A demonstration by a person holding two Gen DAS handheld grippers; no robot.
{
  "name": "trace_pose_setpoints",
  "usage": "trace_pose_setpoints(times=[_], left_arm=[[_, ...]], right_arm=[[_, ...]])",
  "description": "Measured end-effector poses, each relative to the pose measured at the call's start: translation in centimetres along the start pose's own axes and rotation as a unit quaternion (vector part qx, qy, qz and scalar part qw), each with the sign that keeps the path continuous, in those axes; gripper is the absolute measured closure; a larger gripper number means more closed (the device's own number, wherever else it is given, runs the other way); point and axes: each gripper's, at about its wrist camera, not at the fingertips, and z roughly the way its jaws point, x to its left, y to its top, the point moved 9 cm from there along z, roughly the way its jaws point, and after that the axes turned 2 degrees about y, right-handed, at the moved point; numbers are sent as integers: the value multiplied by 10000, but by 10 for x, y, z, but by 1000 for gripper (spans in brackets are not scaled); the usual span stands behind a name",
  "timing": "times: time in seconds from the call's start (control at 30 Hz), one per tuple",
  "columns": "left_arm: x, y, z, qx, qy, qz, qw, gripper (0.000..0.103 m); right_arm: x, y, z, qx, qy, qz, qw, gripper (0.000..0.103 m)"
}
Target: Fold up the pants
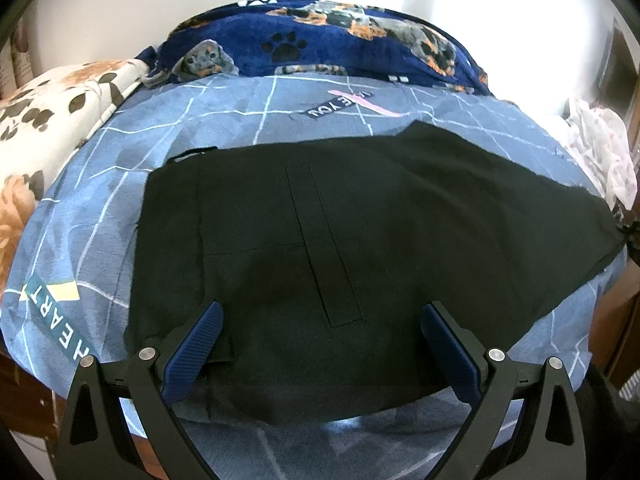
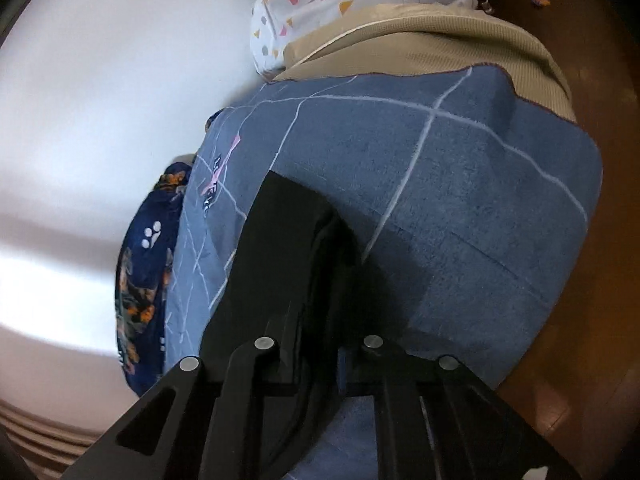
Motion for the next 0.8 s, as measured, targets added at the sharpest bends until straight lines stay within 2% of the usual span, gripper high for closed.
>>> trace_pose_setpoints(times=[0.07,0.1,0.23,0.37,0.43,0.6,0.8], left_arm=[[2,3,-5,-45,-17,-82,10000,4],[2,5,-8,-75,-25,-127,9999,4],[4,16,-20,-296,122,-172,9993,4],[6,22,-27,-482,452,-87,9978,4],[8,22,-25,-432,661,-3,9969,4],[14,16,-18,-257,923,64,9954,4],[17,15,-20,-289,1030,81,9942,4]], right_arm=[[6,-1,-4,-91,-15,-91,9999,91],[17,-2,-8,-190,222,-189,9994,91],[59,-16,-17,-233,277,-776,9963,91],[109,-43,-16,-160,293,-1480,9884,91],[129,-57,-11,-83,354,-1707,9846,91],[177,-113,7,261,526,-2288,9717,91],[209,-185,38,780,652,-2743,9563,90]])
